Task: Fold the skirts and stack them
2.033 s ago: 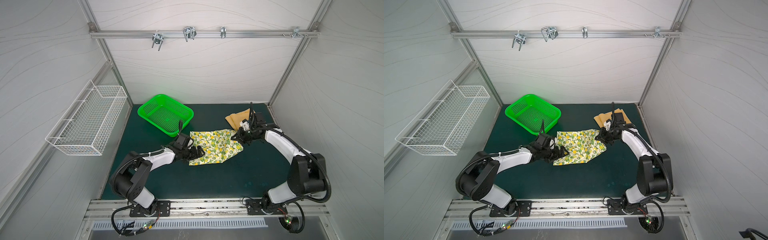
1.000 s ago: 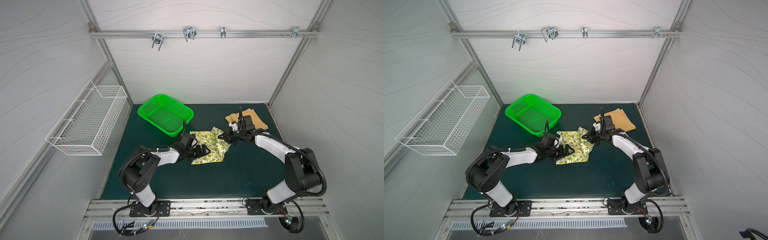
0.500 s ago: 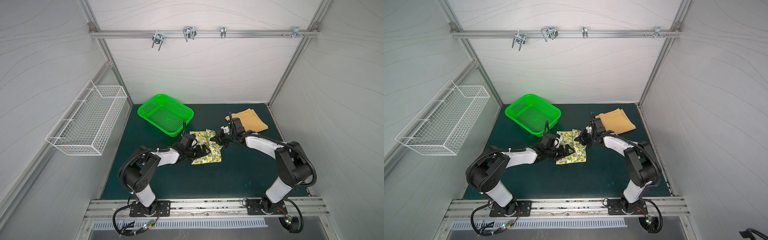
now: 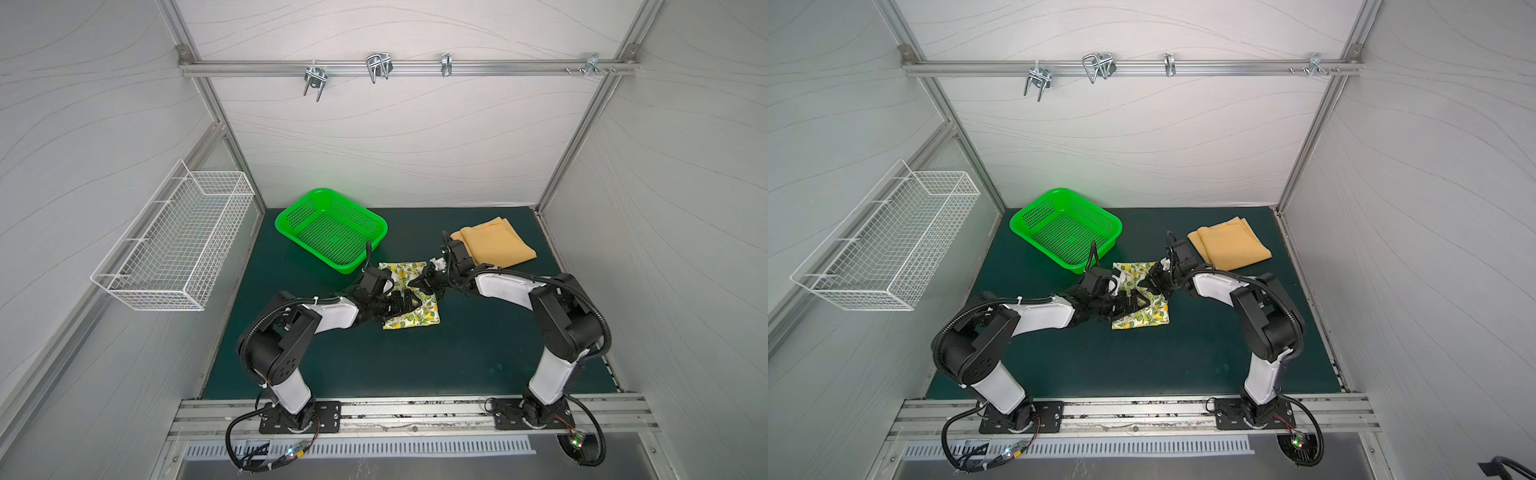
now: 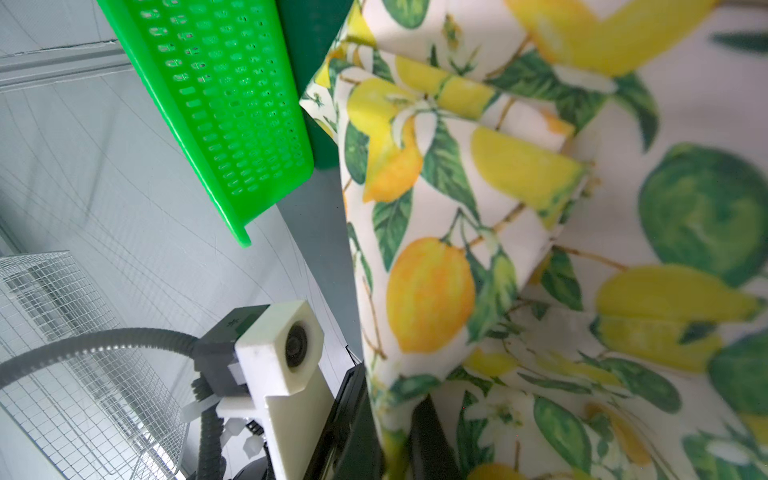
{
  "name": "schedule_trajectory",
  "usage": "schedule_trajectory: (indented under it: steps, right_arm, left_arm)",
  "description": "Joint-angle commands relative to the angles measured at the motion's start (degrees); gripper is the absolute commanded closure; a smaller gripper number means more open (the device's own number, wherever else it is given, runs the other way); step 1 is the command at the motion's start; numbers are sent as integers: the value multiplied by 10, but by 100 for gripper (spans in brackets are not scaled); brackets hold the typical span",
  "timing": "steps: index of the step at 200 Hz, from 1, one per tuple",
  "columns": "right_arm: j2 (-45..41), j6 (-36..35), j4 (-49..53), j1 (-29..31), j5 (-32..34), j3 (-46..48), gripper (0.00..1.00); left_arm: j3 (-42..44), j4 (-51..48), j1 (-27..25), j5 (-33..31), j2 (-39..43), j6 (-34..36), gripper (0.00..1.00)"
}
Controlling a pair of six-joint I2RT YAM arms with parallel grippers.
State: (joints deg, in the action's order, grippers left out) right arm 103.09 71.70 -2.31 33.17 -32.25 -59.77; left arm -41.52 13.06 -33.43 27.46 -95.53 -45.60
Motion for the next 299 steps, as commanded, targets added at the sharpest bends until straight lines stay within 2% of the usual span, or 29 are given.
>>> schedule_trajectory:
  steps: [1,38,108,112,115,118,154,194,256,299]
  right_arm:
    - [22,33,-46,5,-5,0,93]
    - [51,68,-113,6,-13,18,76]
    - [69,50,-105,6,-16,10,37]
    - [69,50,-106,7,-18,9,24]
    - [70,51,-108,6,-18,8,5]
    - [70,52,-110,6,-20,6,1]
    - [77,70,-138,8,-27,-14,1]
    - [62,57,-105,10,-26,-61,1]
    - [44,-57,38,-4,-26,-146,1]
    - [75,-123,87,-34,-36,-169,1]
  left_arm:
    - [9,-9,-5,9,-4,0,1]
    - [11,-9,-5,8,-4,1,1]
    - [15,-26,-5,3,12,8,1]
    - [15,-28,-5,3,13,9,1]
    - [15,-30,-5,2,15,10,1]
    - [14,-33,-5,1,17,12,1]
    - [11,-68,-2,-10,42,25,1]
    - [8,-118,9,-16,84,43,1]
    - [-42,-259,24,-48,200,78,1]
    - [-83,-297,24,-55,222,79,1]
